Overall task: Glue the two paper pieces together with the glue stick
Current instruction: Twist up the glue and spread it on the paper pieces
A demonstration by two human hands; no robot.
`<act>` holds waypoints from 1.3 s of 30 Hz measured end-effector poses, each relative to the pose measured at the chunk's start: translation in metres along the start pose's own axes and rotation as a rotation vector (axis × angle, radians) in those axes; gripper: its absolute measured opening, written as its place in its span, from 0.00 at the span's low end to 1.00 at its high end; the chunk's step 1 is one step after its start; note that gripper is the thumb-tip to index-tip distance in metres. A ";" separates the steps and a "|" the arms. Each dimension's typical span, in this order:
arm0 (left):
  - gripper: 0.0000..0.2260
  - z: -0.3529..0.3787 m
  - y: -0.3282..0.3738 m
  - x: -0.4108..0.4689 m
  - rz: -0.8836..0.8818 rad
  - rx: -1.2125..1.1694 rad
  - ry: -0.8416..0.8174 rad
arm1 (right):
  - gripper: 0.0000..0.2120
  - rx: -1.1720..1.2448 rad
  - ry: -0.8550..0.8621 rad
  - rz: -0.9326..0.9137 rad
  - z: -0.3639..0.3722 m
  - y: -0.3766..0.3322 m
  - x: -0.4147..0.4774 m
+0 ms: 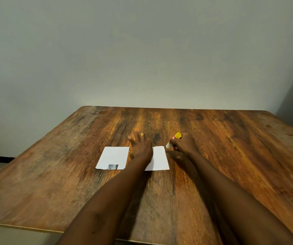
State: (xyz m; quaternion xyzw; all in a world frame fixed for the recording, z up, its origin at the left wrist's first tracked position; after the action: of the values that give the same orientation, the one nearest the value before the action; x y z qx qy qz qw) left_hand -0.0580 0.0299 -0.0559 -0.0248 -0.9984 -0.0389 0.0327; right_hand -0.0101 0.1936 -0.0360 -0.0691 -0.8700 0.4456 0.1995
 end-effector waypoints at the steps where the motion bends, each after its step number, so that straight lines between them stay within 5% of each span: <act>1: 0.19 -0.002 -0.002 -0.001 -0.012 -0.027 0.002 | 0.09 -0.004 -0.005 0.002 0.002 0.002 0.000; 11: 0.13 -0.001 0.014 -0.002 0.117 -0.116 -0.121 | 0.08 -0.013 0.030 -0.001 0.017 0.001 0.007; 39: 0.16 0.017 0.007 0.004 0.051 -0.232 -0.231 | 0.12 -0.064 -0.049 0.025 0.032 0.006 0.025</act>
State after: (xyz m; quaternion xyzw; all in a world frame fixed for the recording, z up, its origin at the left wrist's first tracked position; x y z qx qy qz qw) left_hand -0.0627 0.0389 -0.0717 -0.0581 -0.9834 -0.1498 -0.0842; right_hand -0.0460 0.1809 -0.0509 -0.0756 -0.8875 0.4214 0.1704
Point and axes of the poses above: each hand's wrist, its own x-axis towards the middle knuckle, its own z-axis out of the palm, y = z × x, the point moved 9 cm from there along x, towards the middle knuckle, and after that the axes turned 14 degrees about -z, right-handed, at the moved point
